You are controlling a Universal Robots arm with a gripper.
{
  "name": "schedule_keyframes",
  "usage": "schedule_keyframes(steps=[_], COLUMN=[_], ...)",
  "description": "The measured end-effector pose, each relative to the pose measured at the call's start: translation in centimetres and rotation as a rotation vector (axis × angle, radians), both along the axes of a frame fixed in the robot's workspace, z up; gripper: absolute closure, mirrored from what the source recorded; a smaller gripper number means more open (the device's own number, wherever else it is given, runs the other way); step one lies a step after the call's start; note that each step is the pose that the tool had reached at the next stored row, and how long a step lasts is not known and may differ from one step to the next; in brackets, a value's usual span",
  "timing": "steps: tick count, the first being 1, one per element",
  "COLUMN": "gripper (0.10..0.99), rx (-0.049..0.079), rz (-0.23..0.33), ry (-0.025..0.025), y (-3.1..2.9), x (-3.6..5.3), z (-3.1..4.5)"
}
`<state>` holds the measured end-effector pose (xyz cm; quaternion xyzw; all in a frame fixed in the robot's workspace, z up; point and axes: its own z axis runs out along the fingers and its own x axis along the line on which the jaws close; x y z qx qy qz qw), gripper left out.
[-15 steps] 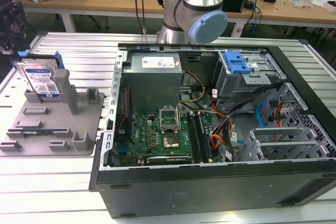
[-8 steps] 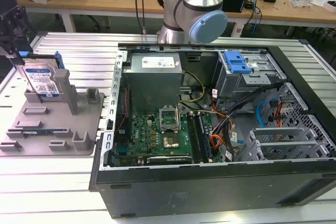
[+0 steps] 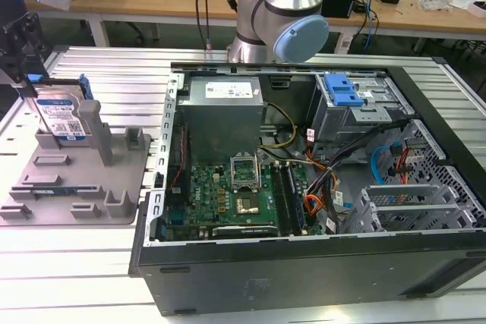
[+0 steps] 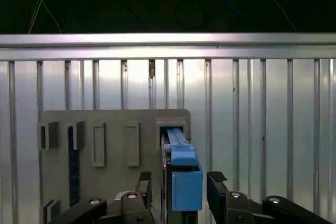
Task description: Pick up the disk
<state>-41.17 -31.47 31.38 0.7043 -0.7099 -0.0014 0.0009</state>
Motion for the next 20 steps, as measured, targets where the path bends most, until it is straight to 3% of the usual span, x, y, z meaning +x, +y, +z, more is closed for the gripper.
schedule_keyframes(steps=[8,9,10,11,20], gripper=[0.545,0.561,0.631,0.631,0.631], rx=[0.000,0.000,0.000,0.000,0.000], rz=[0.000,0.000,0.000,0.000,0.000], ry=[0.0000,0.0001,0.0001,0.0000,0.0000], y=[0.00,0.00,0.00,0.00,0.05], x=[0.00,0.00,0.00,0.00,0.00], z=[-0.93,-1.06,-1.17,-1.25,-1.58])
